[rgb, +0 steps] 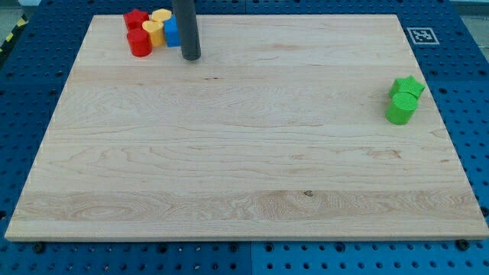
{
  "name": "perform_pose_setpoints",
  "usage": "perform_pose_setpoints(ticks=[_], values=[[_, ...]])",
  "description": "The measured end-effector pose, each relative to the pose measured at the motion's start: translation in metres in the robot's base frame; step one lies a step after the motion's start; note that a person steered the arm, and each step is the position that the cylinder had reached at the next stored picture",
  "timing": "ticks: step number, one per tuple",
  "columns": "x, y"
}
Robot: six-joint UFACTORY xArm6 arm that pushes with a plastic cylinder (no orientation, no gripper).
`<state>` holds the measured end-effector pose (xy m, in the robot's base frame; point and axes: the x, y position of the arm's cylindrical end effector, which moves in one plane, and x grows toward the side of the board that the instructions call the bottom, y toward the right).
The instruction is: Slide the green star diagonal to the cube
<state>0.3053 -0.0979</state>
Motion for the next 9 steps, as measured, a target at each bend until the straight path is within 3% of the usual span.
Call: perform_pose_setpoints(ticks=[1,2,3,4,5,6,8,9], values=[[0.000,0.000],[0.033,0.000],[0.087,-0.023],[0.106,-0.083],[0.081,-0.173],[0.055,-0.207],[-0.081,-0.207],[-0.104,-0.201]])
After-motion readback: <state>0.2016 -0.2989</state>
